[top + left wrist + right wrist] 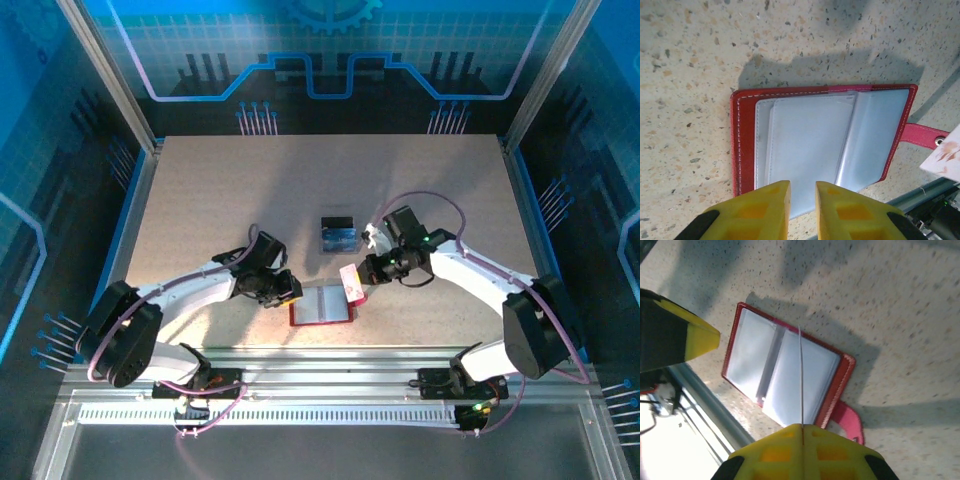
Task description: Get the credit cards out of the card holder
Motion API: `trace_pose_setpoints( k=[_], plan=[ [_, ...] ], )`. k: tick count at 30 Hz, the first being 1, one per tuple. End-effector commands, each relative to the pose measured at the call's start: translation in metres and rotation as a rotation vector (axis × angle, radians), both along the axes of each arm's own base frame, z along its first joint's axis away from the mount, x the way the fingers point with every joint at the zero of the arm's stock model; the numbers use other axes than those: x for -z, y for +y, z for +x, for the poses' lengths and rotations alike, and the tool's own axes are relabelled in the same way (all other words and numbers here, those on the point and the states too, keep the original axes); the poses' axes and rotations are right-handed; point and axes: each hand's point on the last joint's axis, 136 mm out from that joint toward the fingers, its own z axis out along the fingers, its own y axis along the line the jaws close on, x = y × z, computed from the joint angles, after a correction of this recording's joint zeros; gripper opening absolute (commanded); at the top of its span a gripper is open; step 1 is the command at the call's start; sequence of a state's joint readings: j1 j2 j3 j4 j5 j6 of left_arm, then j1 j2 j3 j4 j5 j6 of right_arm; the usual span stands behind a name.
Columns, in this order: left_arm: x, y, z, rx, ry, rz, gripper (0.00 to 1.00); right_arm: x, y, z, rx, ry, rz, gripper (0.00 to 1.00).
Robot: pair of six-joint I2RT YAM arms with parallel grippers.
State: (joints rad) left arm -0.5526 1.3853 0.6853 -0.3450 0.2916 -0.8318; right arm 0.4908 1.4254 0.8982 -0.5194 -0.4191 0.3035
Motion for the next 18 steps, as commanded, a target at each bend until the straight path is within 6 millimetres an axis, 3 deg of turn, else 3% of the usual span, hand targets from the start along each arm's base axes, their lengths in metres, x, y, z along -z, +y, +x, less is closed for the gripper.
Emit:
trace_pose_setpoints(
  k=[1, 11, 18],
  plan=[
    [-0.001, 0.007, -0.004, -0.013, -0.002, 0.026, 0.21, 0.000, -0.012, 0.007, -0.139, -0.117, -0.152, 0.00],
    [0.006, 0.024, -0.011, -0.051, -0.006, 0.056, 0.21, -0.013, -0.023, 0.041, -0.432, -0.266, -0.378, 0.00],
    [0.009, 0.037, -0.019, -0.079, -0.006, 0.062, 0.21, -0.026, -0.015, 0.068, -0.633, -0.352, -0.430, 0.00]
  ],
)
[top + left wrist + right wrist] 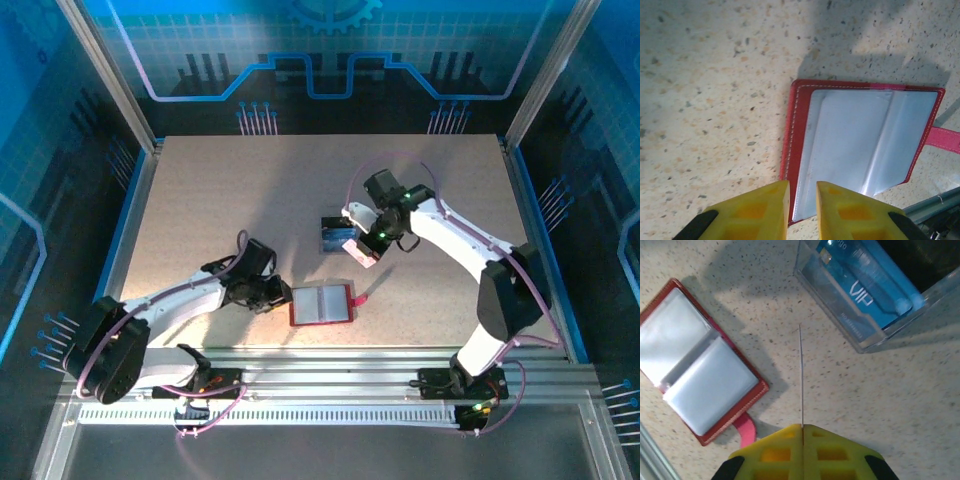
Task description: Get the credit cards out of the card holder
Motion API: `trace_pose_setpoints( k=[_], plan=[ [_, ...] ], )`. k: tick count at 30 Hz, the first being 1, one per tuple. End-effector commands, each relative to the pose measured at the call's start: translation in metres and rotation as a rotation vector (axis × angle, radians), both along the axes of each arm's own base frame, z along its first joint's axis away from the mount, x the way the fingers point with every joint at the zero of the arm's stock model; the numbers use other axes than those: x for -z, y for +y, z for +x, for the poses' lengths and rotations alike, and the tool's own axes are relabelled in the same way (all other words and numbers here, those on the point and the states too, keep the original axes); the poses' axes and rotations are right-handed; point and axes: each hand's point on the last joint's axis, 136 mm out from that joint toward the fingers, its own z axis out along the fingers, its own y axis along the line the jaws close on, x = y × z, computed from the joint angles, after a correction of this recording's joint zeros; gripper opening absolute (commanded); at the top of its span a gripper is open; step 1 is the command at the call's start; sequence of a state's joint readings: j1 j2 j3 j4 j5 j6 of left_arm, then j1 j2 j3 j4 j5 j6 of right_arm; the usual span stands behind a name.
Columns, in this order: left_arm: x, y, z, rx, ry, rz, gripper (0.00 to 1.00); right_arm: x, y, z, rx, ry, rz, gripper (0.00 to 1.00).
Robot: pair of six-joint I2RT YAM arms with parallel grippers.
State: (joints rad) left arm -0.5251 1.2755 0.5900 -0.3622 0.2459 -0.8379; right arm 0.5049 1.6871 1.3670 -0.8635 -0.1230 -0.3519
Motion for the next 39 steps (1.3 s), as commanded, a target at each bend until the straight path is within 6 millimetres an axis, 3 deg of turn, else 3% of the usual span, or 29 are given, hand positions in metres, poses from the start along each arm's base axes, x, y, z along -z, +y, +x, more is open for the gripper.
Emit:
trace_pose_setpoints(
  k=[1, 15, 26, 33, 34, 39],
  plan=[
    [0.003, 0.013, -0.007, -0.031, 0.010, 0.025, 0.21, -0.003, -0.002, 0.003, -0.172, -0.018, -0.082, 0.00],
    [0.006, 0.032, -0.021, -0.078, 0.016, 0.021, 0.23, -0.020, 0.018, 0.062, -0.378, -0.058, -0.185, 0.00],
    [0.003, 0.032, -0.022, -0.084, 0.018, 0.004, 0.23, -0.028, 0.036, 0.100, -0.419, -0.089, -0.200, 0.00],
    [0.002, 0.034, -0.025, -0.086, 0.022, 0.003, 0.23, -0.027, 0.040, 0.112, -0.444, -0.118, -0.210, 0.00],
    [0.002, 0.034, -0.025, -0.087, 0.022, 0.002, 0.23, -0.016, 0.041, 0.114, -0.451, -0.098, -0.215, 0.00],
    [0.003, 0.035, -0.027, -0.092, 0.026, 0.004, 0.23, -0.007, 0.041, 0.123, -0.470, -0.111, -0.244, 0.00]
  ],
)
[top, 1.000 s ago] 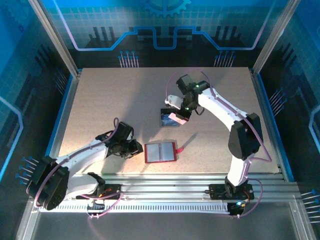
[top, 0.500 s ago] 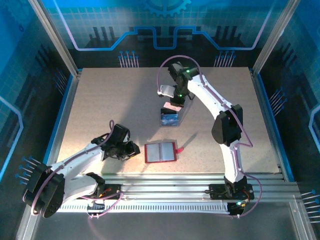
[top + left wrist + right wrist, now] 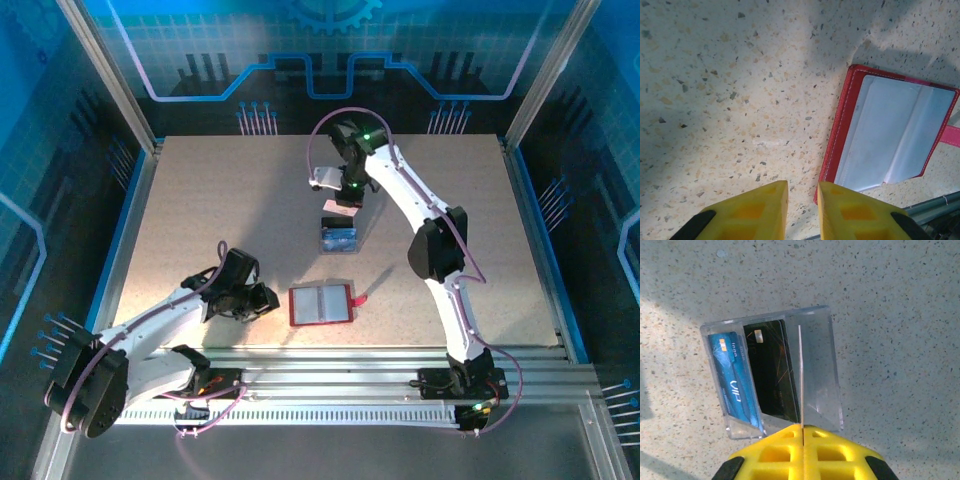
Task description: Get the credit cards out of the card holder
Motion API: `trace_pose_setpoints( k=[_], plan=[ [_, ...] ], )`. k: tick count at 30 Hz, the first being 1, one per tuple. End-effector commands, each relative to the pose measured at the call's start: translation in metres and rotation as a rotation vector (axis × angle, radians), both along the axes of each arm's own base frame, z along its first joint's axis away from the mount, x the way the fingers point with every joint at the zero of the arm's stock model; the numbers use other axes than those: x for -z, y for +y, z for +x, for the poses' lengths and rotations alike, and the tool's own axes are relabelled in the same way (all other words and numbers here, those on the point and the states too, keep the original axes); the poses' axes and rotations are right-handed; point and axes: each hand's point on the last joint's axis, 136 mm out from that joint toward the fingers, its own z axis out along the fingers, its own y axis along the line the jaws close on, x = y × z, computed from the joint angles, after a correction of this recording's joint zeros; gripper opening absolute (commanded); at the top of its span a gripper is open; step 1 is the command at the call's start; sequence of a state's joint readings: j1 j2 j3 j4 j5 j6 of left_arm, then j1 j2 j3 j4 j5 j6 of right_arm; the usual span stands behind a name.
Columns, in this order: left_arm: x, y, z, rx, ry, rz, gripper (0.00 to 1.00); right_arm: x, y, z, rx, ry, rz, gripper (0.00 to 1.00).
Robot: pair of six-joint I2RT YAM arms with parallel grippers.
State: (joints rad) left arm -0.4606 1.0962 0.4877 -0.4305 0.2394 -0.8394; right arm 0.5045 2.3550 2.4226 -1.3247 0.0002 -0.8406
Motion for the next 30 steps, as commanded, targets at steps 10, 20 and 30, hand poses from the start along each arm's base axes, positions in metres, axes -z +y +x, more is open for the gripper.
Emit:
trace_pose_setpoints(
  k=[10, 20, 30],
  plan=[
    [0.003, 0.006, -0.009, -0.028, 0.040, 0.001, 0.23, 0.011, -0.003, 0.005, -0.055, -0.016, -0.062, 0.00],
    [0.004, 0.007, -0.009, -0.027, 0.041, 0.004, 0.23, 0.014, 0.009, 0.006, -0.087, -0.034, -0.059, 0.00],
    [0.006, 0.009, -0.012, -0.033, 0.045, 0.005, 0.23, 0.032, 0.015, 0.001, -0.087, -0.006, -0.082, 0.04]
  ],
)
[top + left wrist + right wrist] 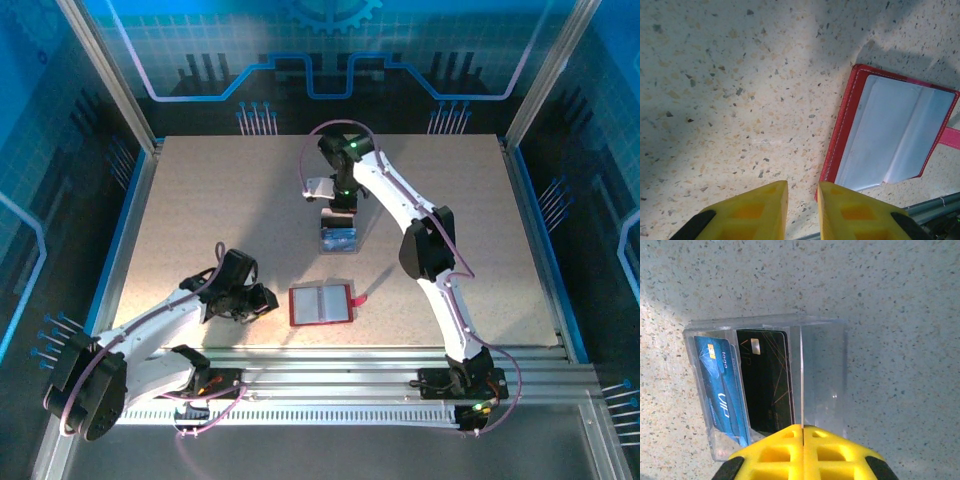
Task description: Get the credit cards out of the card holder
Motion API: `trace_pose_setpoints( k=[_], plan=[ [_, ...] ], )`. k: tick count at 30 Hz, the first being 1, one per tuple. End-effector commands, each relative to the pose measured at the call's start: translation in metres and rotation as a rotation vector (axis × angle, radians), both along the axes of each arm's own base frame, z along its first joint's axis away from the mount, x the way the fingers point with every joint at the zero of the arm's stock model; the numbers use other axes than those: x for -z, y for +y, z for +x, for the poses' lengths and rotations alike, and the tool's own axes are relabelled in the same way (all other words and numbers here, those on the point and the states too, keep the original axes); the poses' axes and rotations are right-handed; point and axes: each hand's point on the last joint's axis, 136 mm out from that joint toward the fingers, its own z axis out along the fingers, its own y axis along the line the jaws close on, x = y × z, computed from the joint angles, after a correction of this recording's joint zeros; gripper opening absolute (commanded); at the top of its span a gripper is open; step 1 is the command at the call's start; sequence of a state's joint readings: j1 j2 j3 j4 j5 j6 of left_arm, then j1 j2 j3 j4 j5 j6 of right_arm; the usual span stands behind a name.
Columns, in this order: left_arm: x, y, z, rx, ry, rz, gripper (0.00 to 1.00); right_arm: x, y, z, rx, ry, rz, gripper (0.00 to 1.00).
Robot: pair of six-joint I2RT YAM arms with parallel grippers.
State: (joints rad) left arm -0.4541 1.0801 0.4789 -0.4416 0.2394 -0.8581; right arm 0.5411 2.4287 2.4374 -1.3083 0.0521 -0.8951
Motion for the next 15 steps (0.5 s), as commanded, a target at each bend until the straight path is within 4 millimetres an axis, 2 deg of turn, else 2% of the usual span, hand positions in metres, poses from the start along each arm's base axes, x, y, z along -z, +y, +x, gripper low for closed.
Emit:
trace_pose_setpoints(
  k=[1, 8, 15],
  plan=[
    [0.005, 0.006, -0.009, -0.009, 0.033, 0.007, 0.23, 0.001, 0.003, 0.002, -0.004, -0.014, -0.014, 0.04],
    [0.007, 0.006, -0.009, -0.014, 0.033, 0.004, 0.23, -0.013, -0.002, 0.018, 0.042, -0.108, -0.023, 0.21],
    [0.009, 0.006, -0.010, -0.016, 0.036, -0.001, 0.23, -0.026, -0.001, 0.024, 0.080, -0.168, 0.006, 0.25]
  ],
)
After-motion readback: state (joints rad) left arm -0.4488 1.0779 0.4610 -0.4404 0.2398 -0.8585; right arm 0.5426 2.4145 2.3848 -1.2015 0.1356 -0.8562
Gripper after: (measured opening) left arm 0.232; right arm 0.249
